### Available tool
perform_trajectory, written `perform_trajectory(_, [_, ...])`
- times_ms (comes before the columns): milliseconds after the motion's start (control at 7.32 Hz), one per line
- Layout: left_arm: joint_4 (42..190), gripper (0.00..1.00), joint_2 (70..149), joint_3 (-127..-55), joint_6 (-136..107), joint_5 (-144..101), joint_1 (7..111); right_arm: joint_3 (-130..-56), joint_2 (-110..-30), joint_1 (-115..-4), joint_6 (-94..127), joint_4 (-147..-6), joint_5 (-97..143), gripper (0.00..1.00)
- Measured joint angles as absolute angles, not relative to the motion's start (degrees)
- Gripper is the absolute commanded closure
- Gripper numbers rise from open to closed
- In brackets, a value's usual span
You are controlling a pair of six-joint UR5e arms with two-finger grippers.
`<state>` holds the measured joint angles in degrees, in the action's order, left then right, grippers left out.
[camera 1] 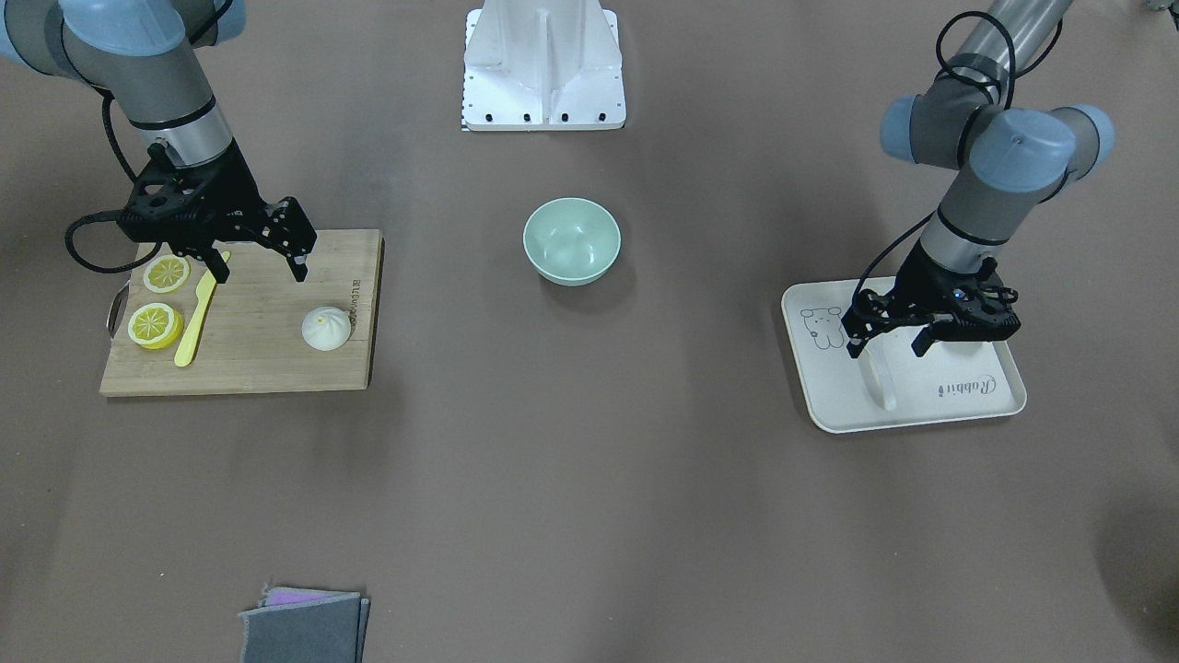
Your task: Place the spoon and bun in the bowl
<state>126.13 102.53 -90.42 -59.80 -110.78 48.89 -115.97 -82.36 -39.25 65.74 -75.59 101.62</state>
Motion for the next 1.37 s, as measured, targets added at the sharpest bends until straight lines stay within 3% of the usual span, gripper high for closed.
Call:
perform_trajectory(273, [131.4,0.12,104.2,-85.0,-60.4,-110.8,49.0,-116.0,-82.3,-39.2,65.7,-75.6,101.4,0.01])
perform_trajectory(683, [133.5,0.19,103.1,-84.2,-60.5,-110.8,49.1,-116.0,-82.3,-39.2,65.7,-75.6,101.0,0.01])
perform_trajectory(820, [134.1,0.25,102.5,-84.1,-60.6,-110.8,49.1,-116.0,-82.3,-39.1,65.7,-75.6,101.0,0.01])
perform_trajectory(1094, [135.4,0.51,101.8,-84.1,-60.9,-110.5,49.1,-116.1,-82.4,-39.1,65.7,-75.6,101.0,0.01])
perform_trajectory(1367, [135.7,0.51,101.8,-84.1,-62.4,-109.2,49.0,-116.1,-82.4,-39.1,65.7,-75.6,101.0,0.01])
